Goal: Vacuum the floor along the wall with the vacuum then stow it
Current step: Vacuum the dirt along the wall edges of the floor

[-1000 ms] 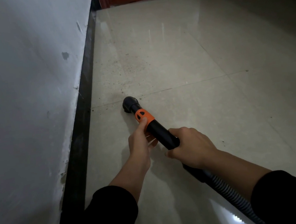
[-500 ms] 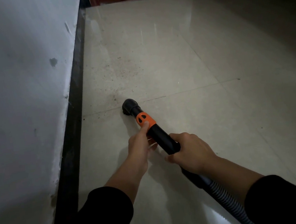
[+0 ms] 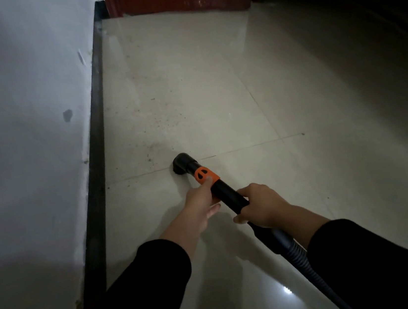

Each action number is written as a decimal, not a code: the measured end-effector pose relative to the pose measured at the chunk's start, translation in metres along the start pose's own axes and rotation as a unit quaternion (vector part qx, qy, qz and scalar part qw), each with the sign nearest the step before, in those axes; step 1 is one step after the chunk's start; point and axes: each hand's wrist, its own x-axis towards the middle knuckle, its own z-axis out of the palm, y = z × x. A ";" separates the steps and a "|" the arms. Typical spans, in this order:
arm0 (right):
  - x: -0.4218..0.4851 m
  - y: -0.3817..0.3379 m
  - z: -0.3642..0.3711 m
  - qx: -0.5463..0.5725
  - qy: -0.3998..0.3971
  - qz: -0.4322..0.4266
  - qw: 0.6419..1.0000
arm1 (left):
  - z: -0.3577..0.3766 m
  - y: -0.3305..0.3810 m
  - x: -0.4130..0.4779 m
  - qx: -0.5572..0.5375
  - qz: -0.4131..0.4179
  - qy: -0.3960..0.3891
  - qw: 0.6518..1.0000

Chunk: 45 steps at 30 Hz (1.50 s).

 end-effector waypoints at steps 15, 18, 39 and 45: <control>0.041 0.067 -0.048 0.050 -0.020 -0.015 0.998 | 0.079 0.011 0.017 0.047 0.016 0.018 0.999; 0.055 0.072 -0.047 0.058 -0.017 -0.028 0.998 | 0.078 0.010 0.033 0.044 0.047 0.021 0.998; 0.053 0.068 -0.037 0.091 -0.049 -0.070 0.992 | 0.052 -0.015 0.041 -0.010 0.099 0.018 0.995; 0.033 0.074 -0.038 0.066 -0.075 -0.072 0.992 | 0.051 -0.031 0.023 -0.024 0.086 0.026 0.996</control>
